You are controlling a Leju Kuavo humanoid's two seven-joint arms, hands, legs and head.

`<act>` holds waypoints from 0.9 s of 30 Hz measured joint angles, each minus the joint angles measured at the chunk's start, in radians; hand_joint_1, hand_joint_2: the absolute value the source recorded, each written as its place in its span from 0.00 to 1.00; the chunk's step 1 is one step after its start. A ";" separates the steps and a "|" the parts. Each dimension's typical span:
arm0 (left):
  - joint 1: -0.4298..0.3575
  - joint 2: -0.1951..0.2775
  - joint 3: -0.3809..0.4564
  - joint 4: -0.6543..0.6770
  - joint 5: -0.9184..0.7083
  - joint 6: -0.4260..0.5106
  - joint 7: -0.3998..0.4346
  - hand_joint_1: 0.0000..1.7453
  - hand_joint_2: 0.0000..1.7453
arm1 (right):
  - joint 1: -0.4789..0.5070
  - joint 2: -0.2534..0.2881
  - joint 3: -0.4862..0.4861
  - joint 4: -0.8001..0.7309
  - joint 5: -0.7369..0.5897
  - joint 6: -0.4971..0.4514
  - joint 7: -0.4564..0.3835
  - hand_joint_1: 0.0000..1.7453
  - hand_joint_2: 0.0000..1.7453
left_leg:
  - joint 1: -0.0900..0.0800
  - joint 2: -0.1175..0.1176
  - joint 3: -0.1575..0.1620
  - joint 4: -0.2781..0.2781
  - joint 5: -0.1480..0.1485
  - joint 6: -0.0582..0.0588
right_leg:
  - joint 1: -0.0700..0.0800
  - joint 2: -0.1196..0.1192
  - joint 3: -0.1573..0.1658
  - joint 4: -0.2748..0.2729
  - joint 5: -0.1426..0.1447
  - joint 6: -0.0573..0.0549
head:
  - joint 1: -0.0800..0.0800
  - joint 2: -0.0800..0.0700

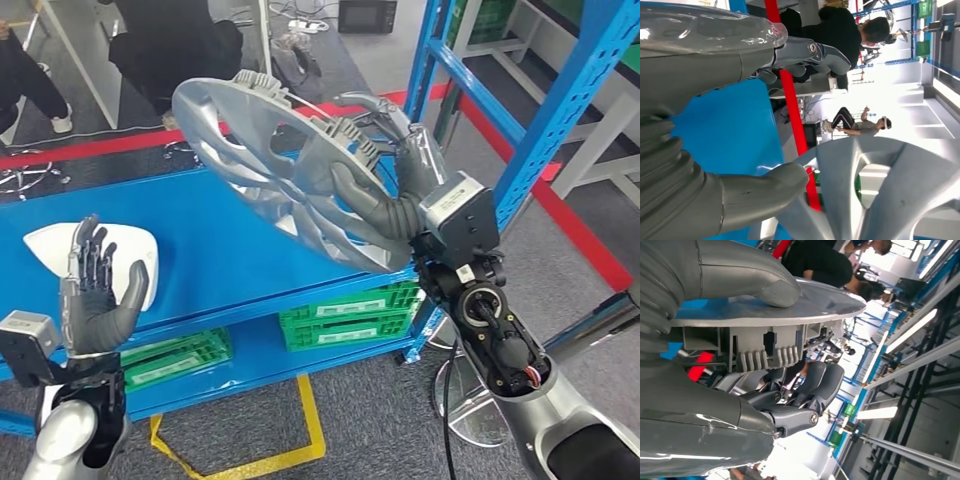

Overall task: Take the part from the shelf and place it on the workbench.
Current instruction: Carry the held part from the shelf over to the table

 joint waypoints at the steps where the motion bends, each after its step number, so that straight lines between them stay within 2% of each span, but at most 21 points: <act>1: 0.001 0.000 0.000 0.000 0.000 0.000 0.000 0.00 1.00 | 0.002 0.000 0.000 0.000 0.000 0.000 0.000 1.00 1.00 | 0.000 -0.004 0.001 0.000 -0.001 0.001 | -0.002 0.000 -0.041 0.079 -0.029 0.004 | 0.004 0.000; 2: 0.004 0.000 0.000 0.000 0.000 0.000 0.000 0.00 1.00 | 0.005 0.000 0.000 0.000 0.000 0.000 -0.001 1.00 1.00 | 0.001 -0.009 0.002 0.001 -0.002 0.000 | -0.005 0.000 -0.077 0.141 -0.045 0.008 | 0.007 0.000; 3: 0.005 0.000 0.000 0.000 0.000 0.000 0.000 0.00 1.00 | 0.008 0.000 0.000 0.000 0.000 0.001 -0.001 1.00 1.00 | 0.003 -0.017 0.003 0.002 -0.004 -0.002 | -0.009 0.000 -0.097 0.167 -0.040 0.011 | 0.008 0.000; 4: 0.006 -0.001 0.000 0.000 0.000 -0.001 0.000 0.00 1.00 | 0.010 0.000 0.000 0.000 0.000 0.001 -0.001 1.00 1.00 | 0.005 -0.026 0.004 0.005 -0.007 -0.006 | -0.013 0.000 -0.095 0.148 -0.013 0.015 | 0.009 0.000; 6: 0.006 -0.001 0.000 0.000 0.000 -0.001 0.000 0.00 1.00 | 0.012 0.000 0.000 0.000 0.000 0.002 -0.001 1.00 1.00 | 0.012 -0.046 0.007 0.015 -0.016 -0.019 | -0.026 0.015 -0.044 0.018 0.069 0.024 | 0.014 0.000; 7: 0.005 -0.001 0.000 0.000 0.000 -0.001 0.000 0.00 1.00 | 0.013 0.000 0.000 0.001 0.000 0.002 -0.001 1.00 1.00 | 0.014 -0.056 0.004 0.023 -0.020 -0.027 | -0.030 0.032 -0.016 -0.046 0.094 0.028 | 0.018 0.000; 8: 0.005 -0.001 0.000 0.000 0.000 -0.001 0.000 0.00 1.00 | 0.013 0.000 0.000 0.001 0.000 0.002 -0.001 1.00 1.00 | 0.015 -0.066 -0.003 0.030 -0.021 -0.035 | -0.032 0.046 0.002 -0.085 0.104 0.028 | 0.019 0.000; 9: 0.005 -0.001 0.000 0.000 0.000 -0.001 0.000 0.00 1.00 | 0.014 0.000 0.000 0.002 0.000 0.002 -0.002 1.00 1.00 | 0.016 -0.074 -0.011 0.035 -0.020 -0.043 | -0.031 0.056 0.009 -0.099 0.100 0.025 | 0.019 0.000; 11: 0.007 -0.001 0.001 -0.001 0.000 -0.001 0.000 0.00 1.00 | 0.016 0.000 0.000 0.002 0.000 0.003 -0.002 1.00 1.00 | 0.019 -0.092 -0.022 0.035 -0.014 -0.058 | -0.026 0.045 0.009 -0.097 0.096 0.010 | 0.015 0.000; 12: 0.009 -0.001 0.002 -0.001 0.000 -0.001 0.001 0.00 1.00 | 0.016 0.000 0.000 0.002 0.000 0.003 -0.002 1.00 1.00 | 0.021 -0.088 -0.026 0.039 -0.015 -0.062 | -0.025 0.035 0.009 -0.098 0.097 0.003 | 0.012 0.000; 14: 0.007 0.000 0.005 -0.001 0.000 -0.002 0.000 0.00 1.00 | 0.014 0.002 0.000 0.002 0.000 0.004 -0.002 1.00 1.00 | 0.018 -0.048 -0.055 0.098 -0.044 -0.068 | -0.024 0.015 0.013 -0.100 0.098 -0.011 | -0.002 0.000; 16: 0.004 -0.001 0.007 -0.001 0.000 -0.002 0.000 0.00 1.00 | 0.014 0.003 -0.001 0.002 0.000 0.004 -0.003 1.00 1.00 | 0.014 -0.001 -0.128 0.240 -0.101 -0.067 | -0.016 -0.007 0.014 -0.100 0.097 -0.021 | -0.016 0.000; 17: 0.005 -0.001 0.007 -0.001 0.001 -0.003 0.000 0.00 1.00 | 0.014 0.003 -0.001 0.002 0.000 0.004 -0.003 1.00 1.00 | 0.013 0.007 -0.166 0.307 -0.122 -0.065 | -0.011 -0.018 0.014 -0.100 0.095 -0.024 | -0.019 0.000; 18: 0.006 -0.001 0.008 0.000 0.001 -0.003 0.000 0.00 1.00 | 0.015 0.003 -0.001 0.002 0.000 0.005 -0.003 1.00 1.00 | 0.011 0.010 -0.189 0.345 -0.127 -0.061 | -0.006 -0.030 0.015 -0.100 0.094 -0.027 | -0.020 0.000; 19: 0.007 -0.001 0.008 0.000 0.001 -0.003 0.000 0.00 1.00 | 0.016 0.003 -0.001 0.002 0.000 0.005 -0.003 1.00 1.00 | 0.008 0.011 -0.191 0.341 -0.113 -0.055 | -0.001 -0.040 0.016 -0.100 0.092 -0.030 | -0.021 0.000; 20: 0.007 -0.001 0.008 0.000 0.001 -0.003 0.000 0.00 1.00 | 0.016 0.003 -0.001 0.002 -0.001 0.005 -0.003 1.00 1.00 | 0.003 0.014 -0.171 0.295 -0.084 -0.046 | 0.003 -0.051 0.018 -0.100 0.091 -0.032 | -0.022 0.000; 21: 0.006 -0.001 0.008 0.000 0.001 -0.003 0.000 0.00 1.00 | 0.015 0.003 -0.001 0.002 -0.001 0.006 -0.003 1.00 1.00 | -0.006 0.027 -0.133 0.218 -0.048 -0.035 | 0.005 -0.061 0.021 -0.101 0.088 -0.034 | -0.022 0.000; 23: 0.003 -0.001 0.009 -0.001 0.001 -0.003 0.000 0.00 1.00 | 0.013 0.003 -0.001 0.002 -0.001 0.006 -0.003 1.00 1.00 | -0.027 0.066 -0.066 0.086 -0.005 -0.016 | 0.011 -0.078 0.026 -0.101 0.083 -0.033 | -0.022 0.000; 24: 0.001 -0.001 0.009 -0.001 0.001 -0.003 0.000 0.00 1.00 | 0.013 0.003 -0.002 0.002 -0.001 0.006 -0.003 1.00 1.00 | -0.034 0.078 -0.050 0.054 0.001 -0.010 | 0.013 -0.087 0.028 -0.102 0.081 -0.030 | -0.022 0.000; 25: 0.000 -0.001 0.010 -0.002 0.001 -0.003 0.000 0.00 1.00 | 0.013 0.003 -0.002 0.002 -0.001 0.006 -0.003 1.00 1.00 | -0.039 0.076 -0.048 0.047 -0.002 -0.009 | 0.014 -0.095 0.029 -0.104 0.079 -0.028 | -0.021 0.000; 27: 0.000 -0.001 0.011 -0.003 0.001 -0.003 0.000 0.00 1.00 | 0.012 0.003 -0.002 0.002 -0.001 0.006 -0.003 1.00 1.00 | -0.035 0.053 -0.045 0.039 0.002 -0.007 | 0.014 -0.104 0.033 -0.104 0.071 -0.020 | -0.021 0.000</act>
